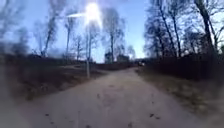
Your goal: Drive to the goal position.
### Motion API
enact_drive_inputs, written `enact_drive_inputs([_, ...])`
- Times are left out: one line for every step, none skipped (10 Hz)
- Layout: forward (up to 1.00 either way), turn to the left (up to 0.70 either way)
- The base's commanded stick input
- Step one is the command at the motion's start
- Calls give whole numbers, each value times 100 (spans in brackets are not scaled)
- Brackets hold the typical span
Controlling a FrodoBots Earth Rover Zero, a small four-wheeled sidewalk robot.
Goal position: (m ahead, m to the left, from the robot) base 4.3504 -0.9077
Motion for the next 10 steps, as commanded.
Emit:
enact_drive_inputs([100,-16])
enact_drive_inputs([100,-9])
enact_drive_inputs([100,-2])
enact_drive_inputs([100,0])
enact_drive_inputs([100,0])
enact_drive_inputs([100,0])
enact_drive_inputs([100,0])
enact_drive_inputs([100,0])
enact_drive_inputs([100,0])
enact_drive_inputs([100,0])
